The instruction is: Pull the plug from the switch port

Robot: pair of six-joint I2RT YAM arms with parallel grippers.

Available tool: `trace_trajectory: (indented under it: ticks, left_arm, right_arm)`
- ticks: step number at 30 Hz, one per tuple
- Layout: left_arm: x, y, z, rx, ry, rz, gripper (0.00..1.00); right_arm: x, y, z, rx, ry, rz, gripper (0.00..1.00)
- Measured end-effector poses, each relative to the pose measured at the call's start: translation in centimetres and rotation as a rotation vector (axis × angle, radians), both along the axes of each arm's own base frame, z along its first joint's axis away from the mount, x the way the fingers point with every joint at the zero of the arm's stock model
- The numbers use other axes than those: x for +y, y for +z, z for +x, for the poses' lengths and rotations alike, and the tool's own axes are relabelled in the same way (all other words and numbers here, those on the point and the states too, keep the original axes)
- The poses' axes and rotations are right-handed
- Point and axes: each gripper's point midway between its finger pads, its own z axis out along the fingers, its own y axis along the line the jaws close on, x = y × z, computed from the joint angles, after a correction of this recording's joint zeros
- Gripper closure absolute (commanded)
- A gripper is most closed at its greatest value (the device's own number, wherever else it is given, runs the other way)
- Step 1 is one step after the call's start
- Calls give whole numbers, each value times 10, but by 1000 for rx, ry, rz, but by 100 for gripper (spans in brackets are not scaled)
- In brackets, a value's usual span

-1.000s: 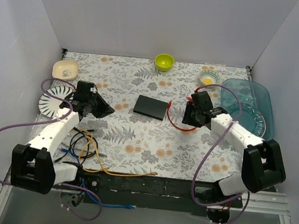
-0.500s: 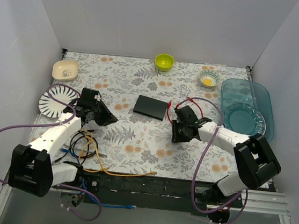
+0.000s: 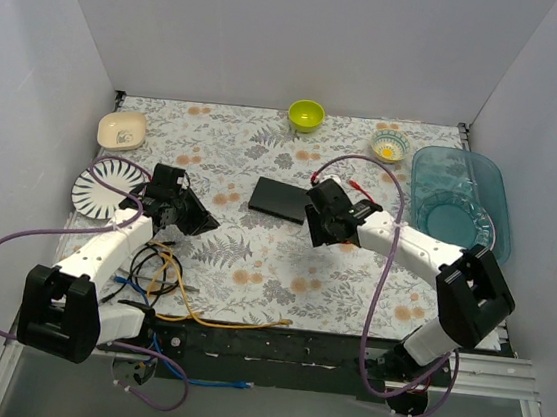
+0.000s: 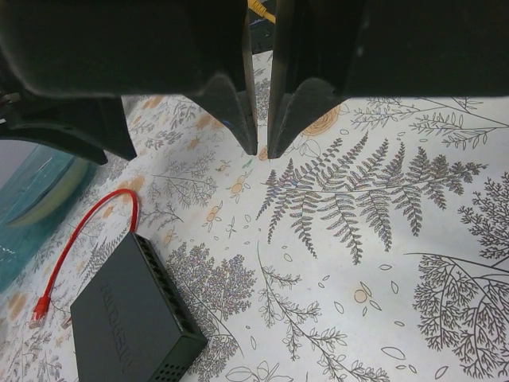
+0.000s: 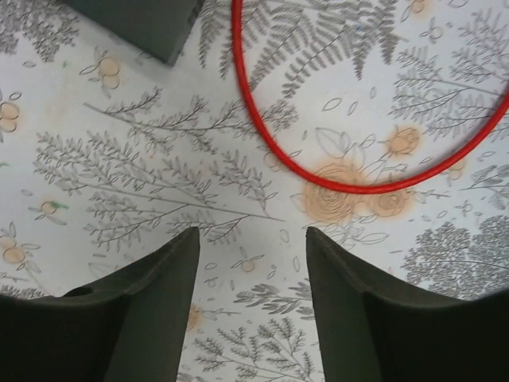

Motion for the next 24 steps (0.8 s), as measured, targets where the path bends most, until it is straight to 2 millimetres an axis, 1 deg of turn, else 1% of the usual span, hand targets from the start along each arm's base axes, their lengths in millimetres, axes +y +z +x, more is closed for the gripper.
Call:
trace_trajectory:
  ticks: [1, 2, 4, 6, 8, 10, 11, 13, 17, 20, 21, 22, 24]
  left_arm:
    - [0, 0, 0, -1, -1, 0, 88]
    - [0, 0, -1, 0, -2, 0, 88]
    - [0, -2, -2, 0, -4, 1, 88]
    - [0, -5, -5, 7, -9, 2, 88]
    - [0, -8, -7, 14, -16, 1, 88]
    - [-1, -9, -9, 19, -24, -3, 88]
    - [-1, -9, -10, 21, -27, -6, 88]
    - [-2, -11, -12, 23, -34, -10, 88]
    - [-4, -15, -16, 35, -48, -17, 88]
    - [-4, -17, -18, 40, -54, -19, 88]
    - [-4, -17, -19, 42, -57, -20, 88]
    - [-4, -17, -19, 42, -58, -20, 88]
    - [-5, -17, -19, 43, -61, -23, 88]
  right_arm:
    - [-7, 3, 10, -17, -14, -8, 34]
    - [-12, 2, 15, -21, -18, -16, 34]
    - [-22, -4, 26, -9, -33, -30, 34]
    - [-33, -18, 36, 30, -54, -41, 33]
    - [-42, -34, 41, 83, -70, -33, 33]
    - [-46, -45, 43, 130, -79, -4, 33]
    - [-45, -48, 43, 145, -77, 16, 33]
    - [-36, -48, 42, 166, -56, 71, 34]
    - [-11, -49, 34, 195, 7, 165, 36]
    - [13, -48, 24, 194, 68, 209, 38]
    - [22, -48, 18, 195, 95, 221, 41]
    - [33, -48, 10, 196, 127, 232, 47]
    - [51, -48, -7, 210, 179, 258, 55]
